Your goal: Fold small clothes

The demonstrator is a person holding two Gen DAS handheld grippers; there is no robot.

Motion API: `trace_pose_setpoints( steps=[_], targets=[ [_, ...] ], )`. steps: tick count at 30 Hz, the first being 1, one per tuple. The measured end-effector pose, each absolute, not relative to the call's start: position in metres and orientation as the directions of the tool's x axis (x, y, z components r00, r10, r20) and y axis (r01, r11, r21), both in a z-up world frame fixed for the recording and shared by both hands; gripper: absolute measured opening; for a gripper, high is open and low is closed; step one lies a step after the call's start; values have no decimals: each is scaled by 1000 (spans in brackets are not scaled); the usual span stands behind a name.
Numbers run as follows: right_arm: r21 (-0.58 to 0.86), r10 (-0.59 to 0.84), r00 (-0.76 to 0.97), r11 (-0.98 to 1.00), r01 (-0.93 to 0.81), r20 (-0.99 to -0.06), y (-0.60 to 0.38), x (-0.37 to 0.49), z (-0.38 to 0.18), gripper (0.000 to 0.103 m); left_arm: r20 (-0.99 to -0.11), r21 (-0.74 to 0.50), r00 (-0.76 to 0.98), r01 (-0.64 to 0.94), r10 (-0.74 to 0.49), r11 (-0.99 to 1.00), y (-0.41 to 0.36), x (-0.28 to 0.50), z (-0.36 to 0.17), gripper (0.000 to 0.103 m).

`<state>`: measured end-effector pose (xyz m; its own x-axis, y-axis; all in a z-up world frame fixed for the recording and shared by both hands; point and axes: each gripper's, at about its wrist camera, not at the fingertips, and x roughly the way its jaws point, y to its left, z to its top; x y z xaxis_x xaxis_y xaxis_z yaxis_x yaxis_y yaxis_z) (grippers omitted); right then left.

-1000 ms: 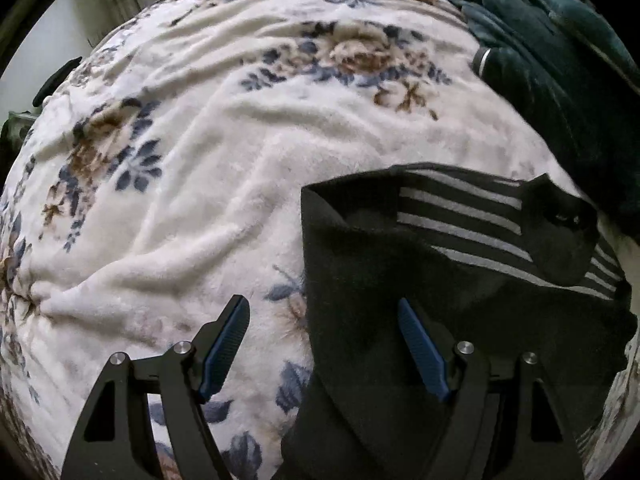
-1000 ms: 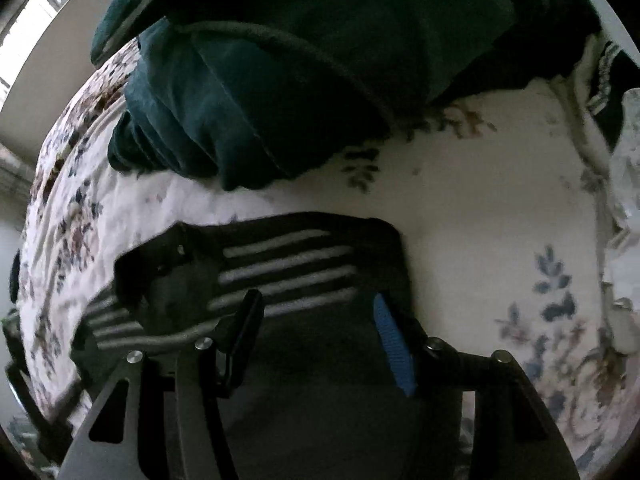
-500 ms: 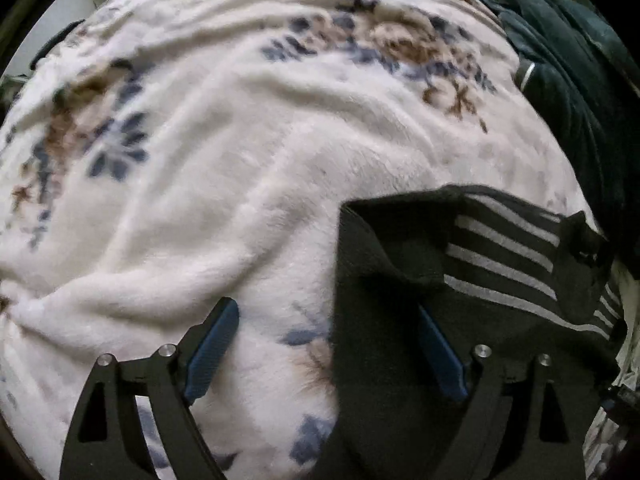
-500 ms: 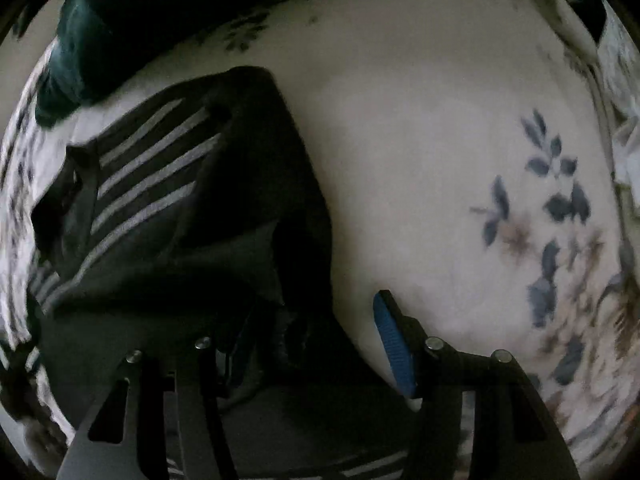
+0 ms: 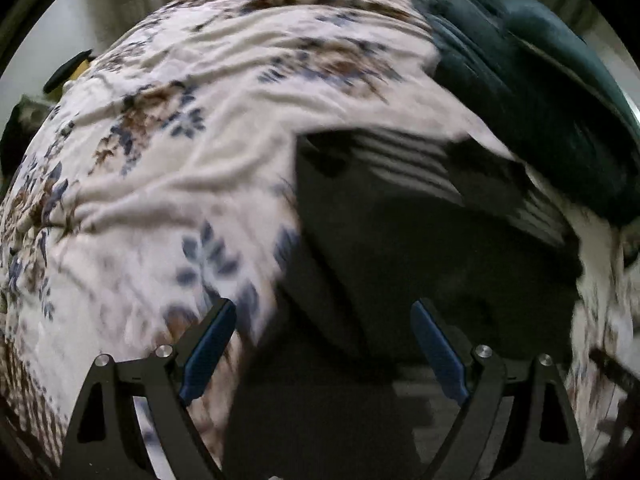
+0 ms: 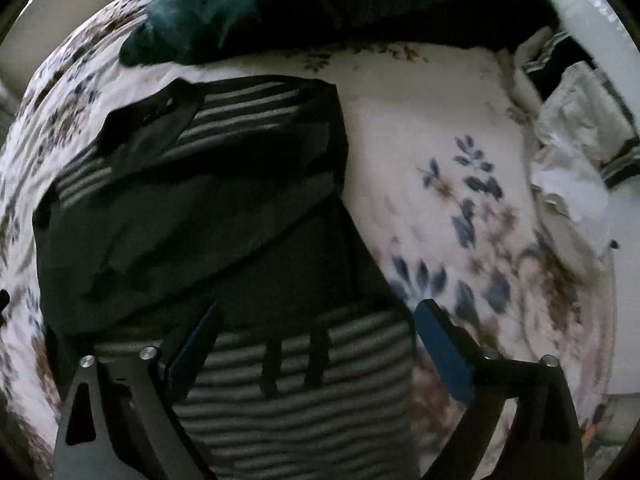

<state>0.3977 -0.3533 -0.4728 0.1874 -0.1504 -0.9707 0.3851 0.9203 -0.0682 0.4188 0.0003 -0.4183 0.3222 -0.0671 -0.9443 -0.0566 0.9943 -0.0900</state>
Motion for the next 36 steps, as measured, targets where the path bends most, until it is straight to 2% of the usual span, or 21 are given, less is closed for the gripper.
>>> trace_pose_setpoints(
  steps=[5, 10, 15, 19, 22, 26, 30, 36],
  targets=[
    [-99, -199, 238, 922, 374, -951, -331, 363, -435, 101, -947, -52, 317, 8, -52, 999, -38, 382, -398, 89],
    [-94, -196, 297, 941, 325, -934, -325, 343, -403, 101, -935, -23, 355, -23, -13, 999, -65, 359, -369, 89],
    [54, -37, 342, 966, 252, -939, -350, 329, -393, 101, -923, 40, 379, -82, 68, 996, -108, 327, -348, 89],
    [243, 176, 304, 950, 197, -936, -400, 316, -398, 101, -932, 43, 352, -120, 83, 992, -154, 293, -351, 89],
    [375, 325, 236, 902, 213, -916, -452, 304, -415, 101, -950, 22, 307, -112, 56, 993, -196, 263, -372, 89],
    [468, 446, 141, 838, 281, -884, -522, 291, -454, 101, -985, -25, 171, -48, -16, 999, -262, 211, -428, 89],
    [510, 518, 76, 789, 342, -852, -577, 294, -494, 101, -999, -15, 30, 49, -16, 999, -325, 160, -486, 89],
    [594, 611, 54, 739, 318, -790, -593, 339, -534, 101, -999, -4, -52, 58, -1, 998, -351, 136, -539, 89]
  ],
)
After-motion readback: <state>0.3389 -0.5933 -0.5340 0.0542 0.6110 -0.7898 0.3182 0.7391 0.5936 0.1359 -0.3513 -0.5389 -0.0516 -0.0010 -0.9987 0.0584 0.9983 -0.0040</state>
